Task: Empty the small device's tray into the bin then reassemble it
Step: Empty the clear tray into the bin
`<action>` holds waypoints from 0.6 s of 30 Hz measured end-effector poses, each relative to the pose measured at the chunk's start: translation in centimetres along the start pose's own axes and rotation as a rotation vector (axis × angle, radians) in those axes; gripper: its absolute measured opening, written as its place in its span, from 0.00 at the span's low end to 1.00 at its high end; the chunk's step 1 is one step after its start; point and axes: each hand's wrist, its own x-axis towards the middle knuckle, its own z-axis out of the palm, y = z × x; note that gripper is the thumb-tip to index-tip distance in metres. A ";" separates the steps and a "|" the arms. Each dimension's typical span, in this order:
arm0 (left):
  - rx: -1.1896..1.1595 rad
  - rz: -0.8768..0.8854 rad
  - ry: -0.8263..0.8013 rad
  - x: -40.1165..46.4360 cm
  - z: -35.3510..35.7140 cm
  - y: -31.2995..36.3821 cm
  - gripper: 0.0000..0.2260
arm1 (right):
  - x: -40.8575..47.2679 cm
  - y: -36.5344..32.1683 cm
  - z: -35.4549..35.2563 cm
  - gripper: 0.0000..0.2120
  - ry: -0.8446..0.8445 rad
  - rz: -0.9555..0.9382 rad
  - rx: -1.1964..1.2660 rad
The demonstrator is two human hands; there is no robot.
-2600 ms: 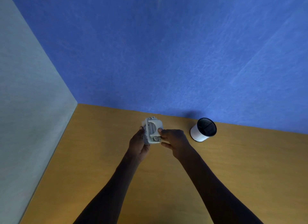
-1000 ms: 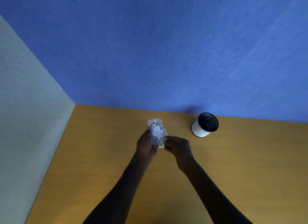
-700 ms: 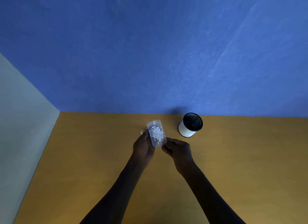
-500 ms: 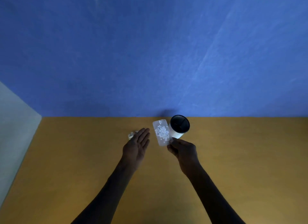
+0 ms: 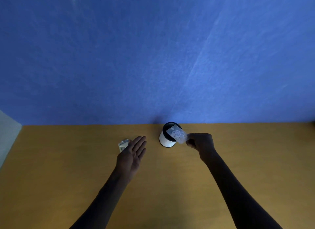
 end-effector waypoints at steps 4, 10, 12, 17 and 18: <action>-0.006 0.005 -0.001 0.0 -0.2 0.1 0.19 | 1.5 -1.7 1.6 0.06 0.030 -0.042 -0.250; -0.003 0.011 0.014 0.1 -0.7 0.5 0.20 | 2.0 -3.7 4.6 0.10 0.046 -0.269 -0.648; -0.001 0.013 0.013 0.0 -0.9 0.7 0.21 | 2.2 -4.0 5.3 0.14 0.014 -0.345 -0.745; 0.017 0.002 0.015 -0.1 -1.2 0.9 0.19 | 2.7 -3.8 6.2 0.18 0.029 -0.499 -0.911; 0.021 -0.004 0.012 -0.2 -1.1 0.8 0.19 | 2.6 -3.8 6.2 0.18 0.038 -0.512 -0.931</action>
